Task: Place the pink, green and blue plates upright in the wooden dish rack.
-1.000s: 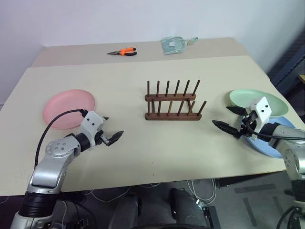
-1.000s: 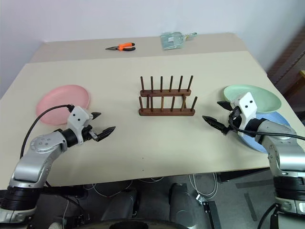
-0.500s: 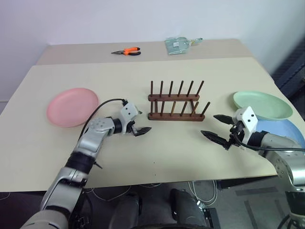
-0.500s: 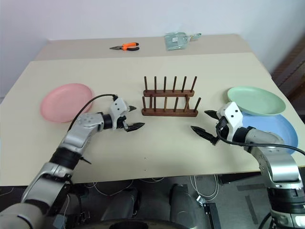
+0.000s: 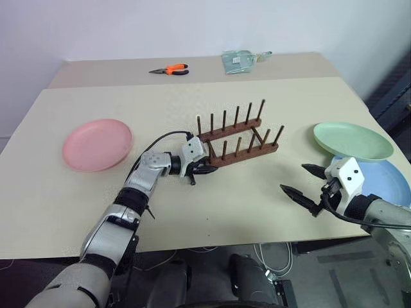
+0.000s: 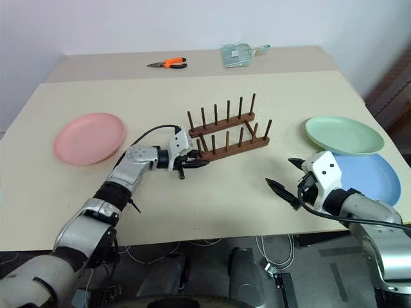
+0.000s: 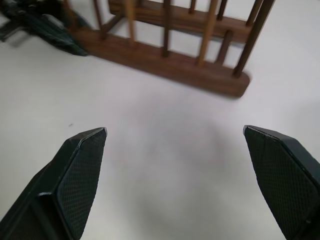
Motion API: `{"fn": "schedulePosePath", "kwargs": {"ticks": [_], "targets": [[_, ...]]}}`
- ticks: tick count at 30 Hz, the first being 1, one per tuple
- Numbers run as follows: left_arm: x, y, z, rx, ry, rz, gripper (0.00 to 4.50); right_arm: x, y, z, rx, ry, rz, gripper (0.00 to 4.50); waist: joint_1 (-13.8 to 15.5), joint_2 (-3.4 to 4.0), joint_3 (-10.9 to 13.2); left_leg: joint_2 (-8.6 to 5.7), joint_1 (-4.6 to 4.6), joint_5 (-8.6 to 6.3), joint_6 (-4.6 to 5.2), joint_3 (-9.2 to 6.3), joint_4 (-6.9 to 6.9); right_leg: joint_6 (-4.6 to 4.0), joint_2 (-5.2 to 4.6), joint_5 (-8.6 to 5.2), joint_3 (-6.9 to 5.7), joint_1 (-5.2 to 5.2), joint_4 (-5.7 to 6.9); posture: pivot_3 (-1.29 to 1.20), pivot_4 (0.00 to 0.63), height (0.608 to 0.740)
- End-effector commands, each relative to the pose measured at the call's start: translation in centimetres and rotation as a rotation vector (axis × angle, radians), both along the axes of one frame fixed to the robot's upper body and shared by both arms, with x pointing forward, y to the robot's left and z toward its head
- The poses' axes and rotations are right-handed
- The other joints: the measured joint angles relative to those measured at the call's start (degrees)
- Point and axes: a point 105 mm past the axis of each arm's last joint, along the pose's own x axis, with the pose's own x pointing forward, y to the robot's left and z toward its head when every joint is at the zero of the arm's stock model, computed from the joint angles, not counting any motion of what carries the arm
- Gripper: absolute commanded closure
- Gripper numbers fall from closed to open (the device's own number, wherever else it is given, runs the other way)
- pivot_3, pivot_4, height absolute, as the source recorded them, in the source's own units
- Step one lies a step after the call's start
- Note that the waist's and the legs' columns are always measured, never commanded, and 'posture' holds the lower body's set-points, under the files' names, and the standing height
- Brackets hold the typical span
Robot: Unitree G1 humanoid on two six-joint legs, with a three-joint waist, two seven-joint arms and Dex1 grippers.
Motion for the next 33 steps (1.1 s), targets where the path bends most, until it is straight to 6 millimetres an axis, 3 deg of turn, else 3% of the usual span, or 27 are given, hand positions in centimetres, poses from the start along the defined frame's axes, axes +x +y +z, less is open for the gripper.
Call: {"fn": "schedulePosePath", "kwargs": {"ticks": [1,4,7,11,14,15,18,21,24,28,30,33], "targets": [[-2.5,-0.2,0.4,0.013,0.008,-0.098,3.72,-0.3,0.2,1.3,-0.028,-0.019,0.037,0.00,0.0,0.00,0.0,0.00,-0.01,0.00,0.00,0.00,0.00,-0.01,0.00,0.00,0.00,0.00,0.00,0.00,0.150,0.740],[-4.4,0.4,-0.1,0.056,0.028,-0.147,3.72,-0.7,0.2,1.0,-0.038,0.023,0.062,0.00,0.0,0.01,0.0,0.01,0.00,0.00,0.00,0.00,0.00,-0.10,0.00,-0.06,0.00,0.00,0.01,0.00,0.150,0.740],[-5.1,1.3,-0.5,0.124,0.027,-0.150,3.72,-1.1,0.0,0.1,-0.066,0.078,0.080,0.00,0.1,0.00,0.0,0.01,0.00,0.00,0.00,0.00,0.01,-0.13,0.00,-0.13,0.00,0.01,0.01,0.00,0.150,0.740],[-4.5,1.9,0.0,0.104,0.054,-0.079,1.92,-1.3,-0.9,-0.8,-0.099,0.120,0.064,0.00,0.1,0.00,0.0,0.01,0.00,0.00,0.01,0.00,0.03,-0.10,0.00,-0.17,0.00,0.03,0.00,0.00,0.150,0.740],[-4.0,3.8,0.0,0.133,0.072,0.023,0.31,-1.9,-1.7,-1.8,-0.136,0.171,0.063,0.89,0.1,-0.01,0.0,0.02,0.00,0.00,0.01,0.00,0.02,-0.09,0.00,-0.17,0.00,0.02,0.01,0.00,0.150,0.740],[-4.1,4.4,0.0,0.139,0.093,0.044,0.00,-2.2,-1.7,-2.1,-0.142,0.187,0.075,1.41,0.0,-0.01,0.0,0.02,0.01,-0.01,0.01,0.00,0.01,-0.09,0.00,-0.17,0.00,0.02,0.02,0.00,0.150,0.740],[-5.8,6.3,-0.2,0.158,0.157,0.068,0.37,-2.8,-0.8,-2.8,-0.133,0.211,0.124,2.88,-0.7,-0.01,0.0,0.07,0.02,-0.01,0.01,0.01,-0.05,-0.09,0.03,-0.17,0.00,-0.03,0.04,0.00,0.150,0.740],[-8.8,6.7,0.1,0.126,0.226,0.027,1.80,-2.7,0.7,-3.7,-0.116,0.221,0.168,4.46,-1.6,0.00,0.0,0.17,0.01,-0.06,0.06,0.08,-0.24,-0.20,0.05,-0.28,0.00,0.03,0.06,0.00,0.150,0.740],[-10.4,4.6,0.0,0.124,0.201,-0.006,3.32,-1.4,1.3,-5.1,-0.153,0.199,0.147,4.50,-1.3,0.01,0.0,0.18,0.07,-0.07,0.08,0.05,-0.17,-0.23,0.04,-0.36,-0.01,0.02,0.06,0.00,0.150,0.740],[-10.1,2.3,-0.6,0.124,0.151,0.023,3.32,0.6,2.1,-6.2,-0.202,0.166,0.130,4.50,-0.2,-0.10,-0.1,0.03,0.00,-0.07,0.07,0.00,0.09,-0.23,-0.05,-0.35,0.01,0.05,0.03,0.00,0.150,0.740],[-9.0,1.4,-0.8,0.123,0.105,0.080,3.32,2.0,2.7,-6.3,-0.226,0.117,0.115,4.50,0.0,-0.26,-0.2,0.03,0.05,-0.06,0.07,0.00,0.09,-0.24,-0.04,-0.35,0.00,0.07,0.04,0.00,0.150,0.740],[-5.6,1.6,-1.7,0.144,0.054,0.276,3.32,4.5,3.1,-6.1,-0.266,0.047,0.069,4.50,-0.1,-0.36,-0.2,0.02,0.09,-0.06,0.07,-0.01,0.11,-0.26,-0.01,-0.33,-0.01,0.11,0.06,0.00,0.150,0.740]]}}
